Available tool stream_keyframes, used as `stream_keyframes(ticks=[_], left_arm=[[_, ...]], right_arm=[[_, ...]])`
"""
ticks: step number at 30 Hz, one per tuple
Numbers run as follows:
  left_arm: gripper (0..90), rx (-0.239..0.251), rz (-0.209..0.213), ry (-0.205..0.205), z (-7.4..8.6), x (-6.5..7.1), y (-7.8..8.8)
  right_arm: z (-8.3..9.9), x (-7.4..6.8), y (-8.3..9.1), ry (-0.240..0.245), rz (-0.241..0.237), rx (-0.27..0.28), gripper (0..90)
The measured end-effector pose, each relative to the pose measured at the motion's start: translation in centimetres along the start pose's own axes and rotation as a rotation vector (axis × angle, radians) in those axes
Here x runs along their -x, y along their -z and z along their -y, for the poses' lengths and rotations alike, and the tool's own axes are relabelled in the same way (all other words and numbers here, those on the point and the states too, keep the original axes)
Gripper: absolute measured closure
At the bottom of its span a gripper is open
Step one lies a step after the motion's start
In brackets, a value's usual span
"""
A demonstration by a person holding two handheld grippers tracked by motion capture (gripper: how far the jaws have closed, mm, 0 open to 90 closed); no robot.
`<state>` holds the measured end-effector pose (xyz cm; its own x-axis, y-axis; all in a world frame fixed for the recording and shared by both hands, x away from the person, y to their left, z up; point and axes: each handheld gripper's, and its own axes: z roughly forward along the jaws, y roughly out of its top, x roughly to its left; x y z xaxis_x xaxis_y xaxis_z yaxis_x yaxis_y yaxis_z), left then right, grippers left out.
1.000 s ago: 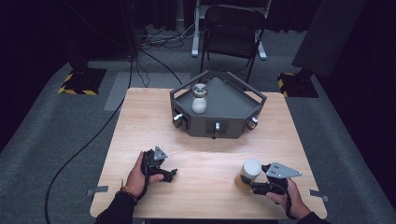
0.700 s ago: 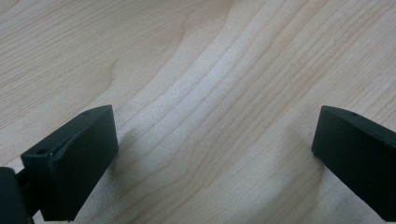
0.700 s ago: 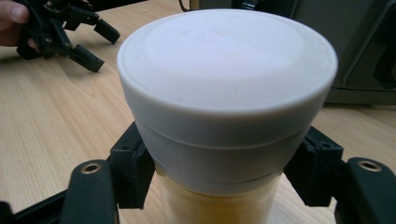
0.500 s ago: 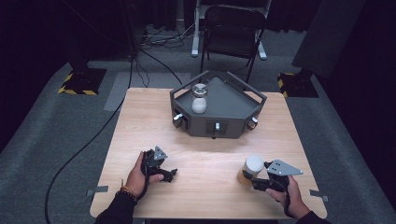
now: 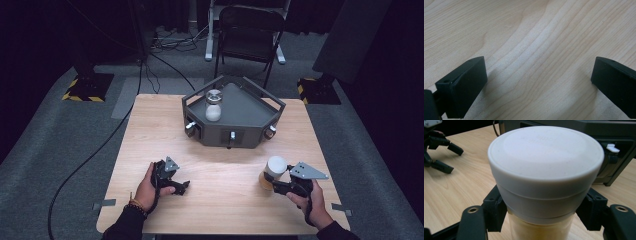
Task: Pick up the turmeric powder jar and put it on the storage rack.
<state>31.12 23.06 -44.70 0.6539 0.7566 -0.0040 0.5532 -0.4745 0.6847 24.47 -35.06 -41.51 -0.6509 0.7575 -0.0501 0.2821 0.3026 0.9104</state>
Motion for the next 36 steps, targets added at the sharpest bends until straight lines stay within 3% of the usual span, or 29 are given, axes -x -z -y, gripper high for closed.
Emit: stream_keyframes(ticks=[23,36], left_arm=[[0.0,0.0,0.001,-0.001,0.0,0.0,0.0],[0.0,0.0,0.001,-0.001,0.0,0.0,0.0]], right_arm=[[-5.3,0.0,-0.6,-0.006,0.085,0.02,33.8],[-7.9,0.8,-1.3,-0.015,0.092,0.027,33.8]])
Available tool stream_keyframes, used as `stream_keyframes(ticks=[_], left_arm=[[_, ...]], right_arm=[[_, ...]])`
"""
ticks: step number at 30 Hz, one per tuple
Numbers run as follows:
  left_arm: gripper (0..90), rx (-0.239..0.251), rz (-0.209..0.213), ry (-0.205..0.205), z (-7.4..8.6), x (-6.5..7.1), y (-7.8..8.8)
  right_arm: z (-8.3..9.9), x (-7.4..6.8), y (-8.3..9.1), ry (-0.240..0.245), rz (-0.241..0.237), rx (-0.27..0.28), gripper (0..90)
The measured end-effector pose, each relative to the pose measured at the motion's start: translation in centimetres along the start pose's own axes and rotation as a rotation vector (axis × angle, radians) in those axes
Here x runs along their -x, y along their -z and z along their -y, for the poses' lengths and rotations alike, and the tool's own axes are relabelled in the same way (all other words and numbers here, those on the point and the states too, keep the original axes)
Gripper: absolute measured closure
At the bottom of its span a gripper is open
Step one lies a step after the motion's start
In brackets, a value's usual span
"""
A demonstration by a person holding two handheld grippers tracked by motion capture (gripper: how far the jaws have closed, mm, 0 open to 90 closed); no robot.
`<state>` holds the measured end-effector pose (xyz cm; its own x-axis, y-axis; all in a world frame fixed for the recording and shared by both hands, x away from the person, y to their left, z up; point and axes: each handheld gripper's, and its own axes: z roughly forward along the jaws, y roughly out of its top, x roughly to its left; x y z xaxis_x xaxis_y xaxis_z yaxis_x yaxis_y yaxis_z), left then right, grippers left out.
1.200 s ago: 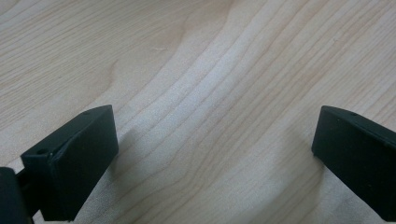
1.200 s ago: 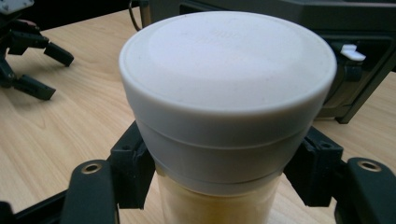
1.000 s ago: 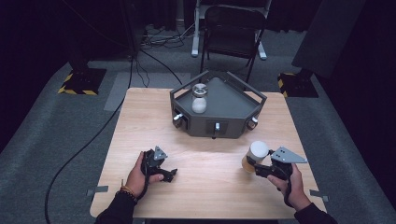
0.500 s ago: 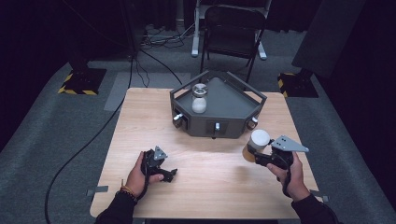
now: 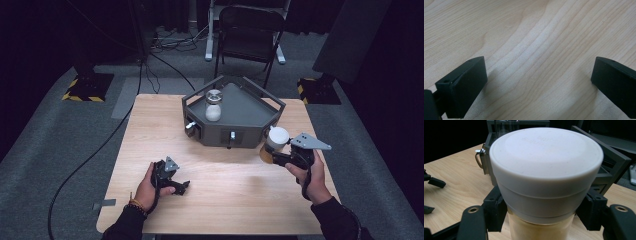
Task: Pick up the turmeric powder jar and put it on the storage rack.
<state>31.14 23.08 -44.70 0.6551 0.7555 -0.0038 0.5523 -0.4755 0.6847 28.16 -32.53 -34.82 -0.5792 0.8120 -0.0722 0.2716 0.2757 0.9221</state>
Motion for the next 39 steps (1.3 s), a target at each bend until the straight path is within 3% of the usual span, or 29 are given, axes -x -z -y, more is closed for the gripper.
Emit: stream_keyframes(ticks=[16,39], left_arm=[[0.0,-0.001,0.001,-0.002,0.0,0.0,0.0],[0.0,-0.003,0.0,-0.002,0.0,0.0,0.0]], right_arm=[[-2.9,0.4,-1.5,0.012,0.024,0.028,33.9],[-6.3,0.8,-5.3,0.016,0.042,0.062,34.0]])
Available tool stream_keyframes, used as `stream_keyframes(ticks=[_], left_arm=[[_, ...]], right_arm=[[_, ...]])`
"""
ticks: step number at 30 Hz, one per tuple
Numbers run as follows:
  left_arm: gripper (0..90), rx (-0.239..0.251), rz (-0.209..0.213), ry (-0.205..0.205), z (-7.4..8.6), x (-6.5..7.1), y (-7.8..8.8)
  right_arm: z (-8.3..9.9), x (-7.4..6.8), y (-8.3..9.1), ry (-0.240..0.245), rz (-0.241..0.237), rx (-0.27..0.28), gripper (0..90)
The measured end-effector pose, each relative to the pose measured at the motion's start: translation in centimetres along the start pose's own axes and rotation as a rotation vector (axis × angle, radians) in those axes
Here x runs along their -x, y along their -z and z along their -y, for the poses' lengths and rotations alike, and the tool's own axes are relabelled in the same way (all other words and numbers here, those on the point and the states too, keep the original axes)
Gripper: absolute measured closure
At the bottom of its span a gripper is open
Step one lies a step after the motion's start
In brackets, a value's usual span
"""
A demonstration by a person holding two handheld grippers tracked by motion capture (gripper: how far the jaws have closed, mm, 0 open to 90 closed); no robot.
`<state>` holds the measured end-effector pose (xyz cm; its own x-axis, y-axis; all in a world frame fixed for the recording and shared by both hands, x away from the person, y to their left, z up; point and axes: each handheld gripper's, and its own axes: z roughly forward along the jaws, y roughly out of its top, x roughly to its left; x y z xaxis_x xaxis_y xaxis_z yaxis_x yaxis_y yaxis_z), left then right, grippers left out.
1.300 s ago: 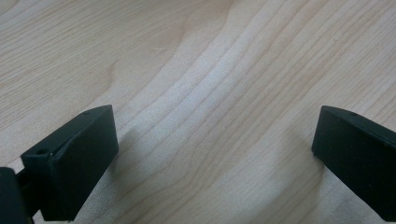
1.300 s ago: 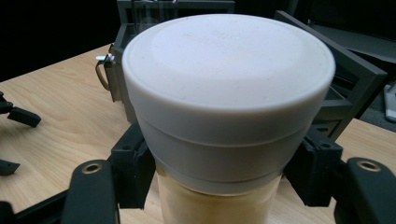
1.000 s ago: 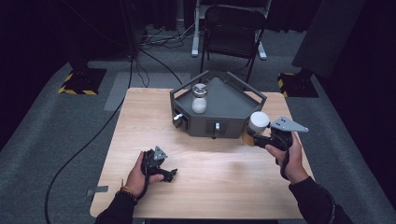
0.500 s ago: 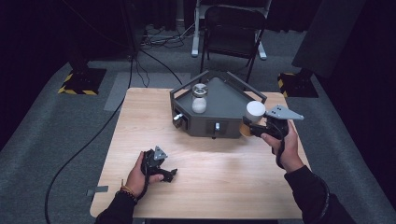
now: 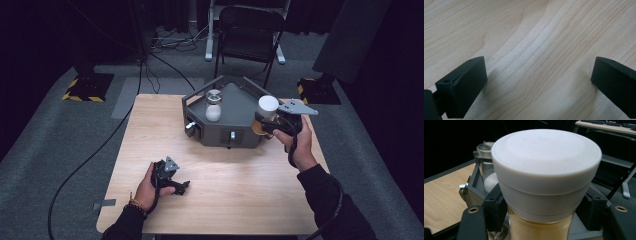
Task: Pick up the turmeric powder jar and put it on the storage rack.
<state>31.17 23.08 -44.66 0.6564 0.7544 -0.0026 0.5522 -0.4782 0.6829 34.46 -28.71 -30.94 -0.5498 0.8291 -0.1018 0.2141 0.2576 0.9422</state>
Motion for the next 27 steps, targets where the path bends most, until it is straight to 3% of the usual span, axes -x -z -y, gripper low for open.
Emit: stream_keyframes(ticks=[27], left_arm=[[0.0,0.0,0.0,0.001,0.0,0.0,0.0]], right_arm=[[-0.3,0.9,-5.4,-0.047,0.04,-0.007,34.0]])
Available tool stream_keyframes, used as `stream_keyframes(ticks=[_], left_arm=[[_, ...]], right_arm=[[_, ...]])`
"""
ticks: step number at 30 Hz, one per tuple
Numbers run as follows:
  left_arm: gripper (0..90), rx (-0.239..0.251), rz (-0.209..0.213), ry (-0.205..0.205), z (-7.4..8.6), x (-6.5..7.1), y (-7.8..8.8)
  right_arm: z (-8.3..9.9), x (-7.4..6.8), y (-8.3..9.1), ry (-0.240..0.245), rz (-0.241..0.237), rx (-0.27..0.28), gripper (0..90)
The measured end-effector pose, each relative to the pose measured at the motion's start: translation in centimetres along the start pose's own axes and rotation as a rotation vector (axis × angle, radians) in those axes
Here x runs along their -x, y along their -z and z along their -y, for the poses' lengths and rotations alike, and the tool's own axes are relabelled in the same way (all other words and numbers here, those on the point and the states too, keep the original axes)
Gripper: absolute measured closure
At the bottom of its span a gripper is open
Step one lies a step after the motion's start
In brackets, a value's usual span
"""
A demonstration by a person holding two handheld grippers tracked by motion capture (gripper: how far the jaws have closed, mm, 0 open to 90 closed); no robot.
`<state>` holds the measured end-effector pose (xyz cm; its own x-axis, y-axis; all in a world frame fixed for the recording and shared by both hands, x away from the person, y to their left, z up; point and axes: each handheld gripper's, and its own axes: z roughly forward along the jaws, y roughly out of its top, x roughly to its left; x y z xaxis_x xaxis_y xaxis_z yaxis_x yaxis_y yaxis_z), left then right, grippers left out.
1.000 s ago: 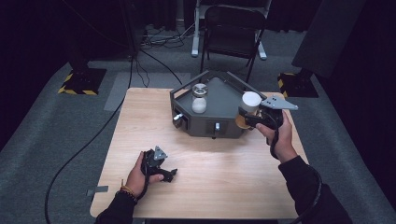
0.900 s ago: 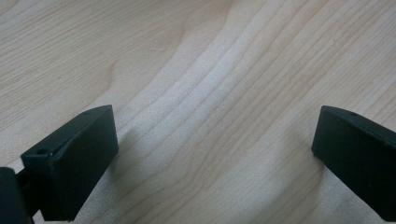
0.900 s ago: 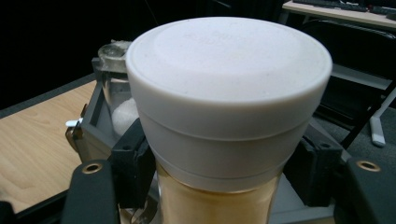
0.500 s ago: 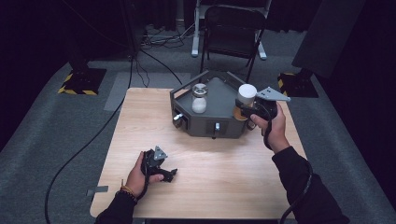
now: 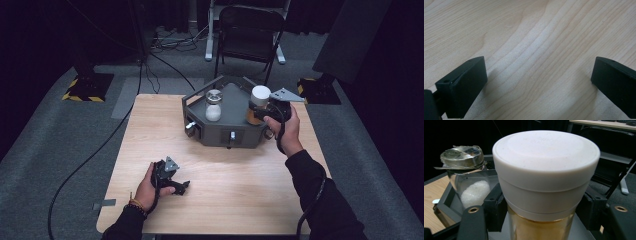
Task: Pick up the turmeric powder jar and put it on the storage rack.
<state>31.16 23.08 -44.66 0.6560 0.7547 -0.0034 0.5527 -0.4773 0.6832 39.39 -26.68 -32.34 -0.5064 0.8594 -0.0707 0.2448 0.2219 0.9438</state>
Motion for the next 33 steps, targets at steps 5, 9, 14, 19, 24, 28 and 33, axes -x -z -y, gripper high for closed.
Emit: stream_keyframes(ticks=[5,9,14,19,24,28,33], left_arm=[[0.0,0.0,0.0,0.0,0.0,0.0,0.0],[0.0,0.0,0.0,0.0,0.0,0.0,0.0],[0.0,0.0,0.0,-0.001,0.0,0.0,0.0],[0.0,0.0,0.0,0.0,0.0,0.0,0.0],[0.0,0.002,0.0,0.001,0.0,0.0,0.0],[0.0,0.002,0.0,0.001,0.0,0.0,0.0],[0.0,0.002,0.0,0.0,0.0,0.0,0.0]], right_arm=[[-0.1,0.0,-0.9,-0.005,0.003,-0.002,34.1],[-0.1,-0.2,-1.5,-0.003,0.004,-0.004,34.1],[0.0,-0.3,-2.2,-0.01,0.004,-0.006,34.1],[0.2,-0.4,-2.6,-0.015,0.006,-0.003,34.1],[0.4,-0.7,-2.8,-0.005,0.004,-0.001,34.1],[0.5,-0.9,-3.0,-0.009,0.001,-0.004,34.1],[0.4,-0.6,-3.1,-0.024,-0.025,-0.012,31.1]])
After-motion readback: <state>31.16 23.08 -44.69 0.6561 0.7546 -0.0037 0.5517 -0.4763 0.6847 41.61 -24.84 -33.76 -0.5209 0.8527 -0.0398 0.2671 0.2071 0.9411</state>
